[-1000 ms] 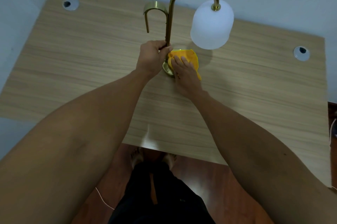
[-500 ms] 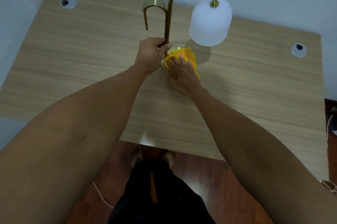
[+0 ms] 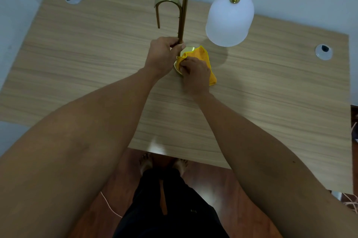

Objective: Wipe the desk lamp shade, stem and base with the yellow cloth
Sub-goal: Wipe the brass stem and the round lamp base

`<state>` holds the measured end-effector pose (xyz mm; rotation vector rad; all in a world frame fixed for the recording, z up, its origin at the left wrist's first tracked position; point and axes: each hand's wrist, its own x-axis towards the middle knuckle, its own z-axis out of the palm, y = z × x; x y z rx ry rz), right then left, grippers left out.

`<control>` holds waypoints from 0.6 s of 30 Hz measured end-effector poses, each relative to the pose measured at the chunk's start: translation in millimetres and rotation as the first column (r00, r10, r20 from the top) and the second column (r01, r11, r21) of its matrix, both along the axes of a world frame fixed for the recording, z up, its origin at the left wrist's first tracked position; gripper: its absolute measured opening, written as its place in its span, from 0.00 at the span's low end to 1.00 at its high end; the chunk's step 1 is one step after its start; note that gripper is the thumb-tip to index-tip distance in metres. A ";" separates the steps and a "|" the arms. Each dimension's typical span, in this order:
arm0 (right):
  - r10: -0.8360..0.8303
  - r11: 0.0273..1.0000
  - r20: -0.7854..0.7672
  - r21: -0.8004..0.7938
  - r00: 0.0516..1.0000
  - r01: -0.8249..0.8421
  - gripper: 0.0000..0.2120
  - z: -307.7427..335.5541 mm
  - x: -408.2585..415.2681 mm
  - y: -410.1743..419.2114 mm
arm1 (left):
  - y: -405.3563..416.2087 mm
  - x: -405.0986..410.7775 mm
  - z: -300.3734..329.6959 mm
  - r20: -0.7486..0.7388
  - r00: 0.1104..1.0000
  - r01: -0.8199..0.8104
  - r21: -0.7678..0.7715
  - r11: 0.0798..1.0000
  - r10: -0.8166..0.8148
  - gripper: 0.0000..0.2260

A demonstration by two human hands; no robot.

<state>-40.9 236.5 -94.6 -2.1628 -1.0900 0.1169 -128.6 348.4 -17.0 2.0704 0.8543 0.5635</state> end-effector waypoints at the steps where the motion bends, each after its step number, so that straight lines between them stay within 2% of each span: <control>1: 0.008 1.000 0.023 -0.011 1.000 -0.008 0.06 -0.6 0.1 -2.7 | 0.0 0.0 0.0 -0.003 1.000 0.003 0.001 1.000 -0.003 0.09; 7: 0.161 0.986 0.197 -0.063 0.967 -0.152 0.11 -8.4 17.0 -7.4 | -1.0 0.4 -1.4 -0.018 1.000 0.011 0.037 0.999 -0.011 0.10; 11: 0.288 0.955 0.206 -0.132 0.935 -0.265 0.11 1.1 31.9 -6.7 | 1.4 -1.4 0.1 -0.039 0.999 0.037 0.029 0.999 -0.036 0.11; 12: 0.251 0.963 0.166 -0.142 0.954 -0.229 0.10 10.1 34.4 -5.9 | 2.5 -1.8 1.4 -0.043 0.998 0.044 0.024 0.999 -0.043 0.11; 14: 0.040 0.984 -0.003 -0.175 0.999 -0.040 0.09 32.7 39.8 -6.5 | 3.4 -1.5 1.9 -0.049 0.997 0.055 0.018 0.998 -0.054 0.12; 16: -0.182 0.981 -0.264 -0.118 0.947 0.155 0.09 49.9 44.4 -7.5 | 1.8 -1.1 1.9 -0.052 0.997 0.058 0.021 0.998 -0.057 0.12; 17: -0.215 0.976 -0.357 -0.063 0.909 0.207 0.10 52.8 46.1 -7.3 | 1.1 -1.2 1.6 -0.047 0.997 0.055 0.026 0.998 -0.054 0.11; 18: -0.210 0.976 -0.365 -0.029 0.907 0.215 0.09 55.6 44.7 -6.5 | 1.1 -1.5 1.0 -0.039 0.998 0.053 0.031 0.998 -0.052 0.11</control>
